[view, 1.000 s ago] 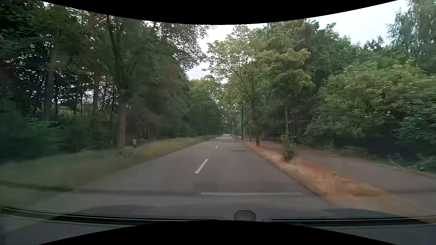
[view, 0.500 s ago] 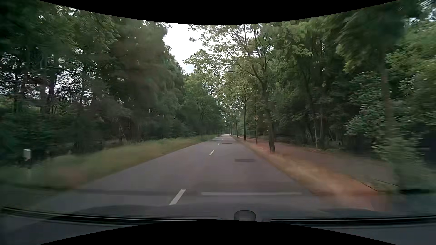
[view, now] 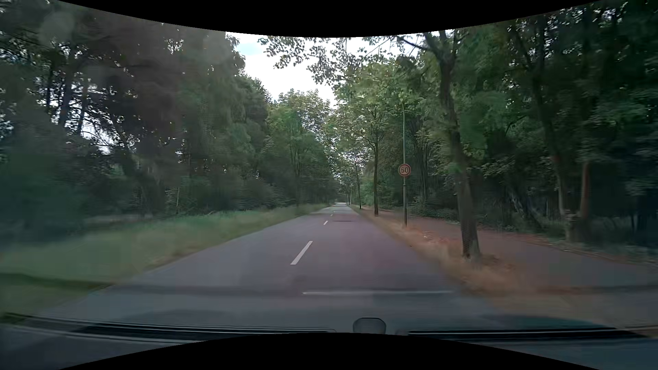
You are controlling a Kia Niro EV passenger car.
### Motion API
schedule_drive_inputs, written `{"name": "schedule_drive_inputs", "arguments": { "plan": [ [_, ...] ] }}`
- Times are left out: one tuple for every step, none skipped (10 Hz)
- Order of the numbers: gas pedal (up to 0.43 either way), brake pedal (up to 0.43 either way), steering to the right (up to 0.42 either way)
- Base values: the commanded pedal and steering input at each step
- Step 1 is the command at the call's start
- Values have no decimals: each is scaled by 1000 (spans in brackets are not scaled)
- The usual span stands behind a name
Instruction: Follow the waypoints while adhering to traffic rules and regulations
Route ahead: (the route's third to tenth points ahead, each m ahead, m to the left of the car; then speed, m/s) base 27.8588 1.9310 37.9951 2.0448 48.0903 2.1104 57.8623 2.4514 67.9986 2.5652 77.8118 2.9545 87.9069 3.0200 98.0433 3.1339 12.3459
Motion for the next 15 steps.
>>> {"name": "schedule_drive_inputs", "arguments": {
  "plan": [
    [157,0,0],
    [157,0,0],
    [157,0,0],
    [157,0,0],
    [157,0,0],
    [157,0,0],
    [157,0,0],
    [157,0,0],
    [157,0,0],
    [157,0,0],
    [157,0,0],
    [157,0,0],
    [157,0,0],
    [157,0,0],
    [157,0,0]
  ]
}}
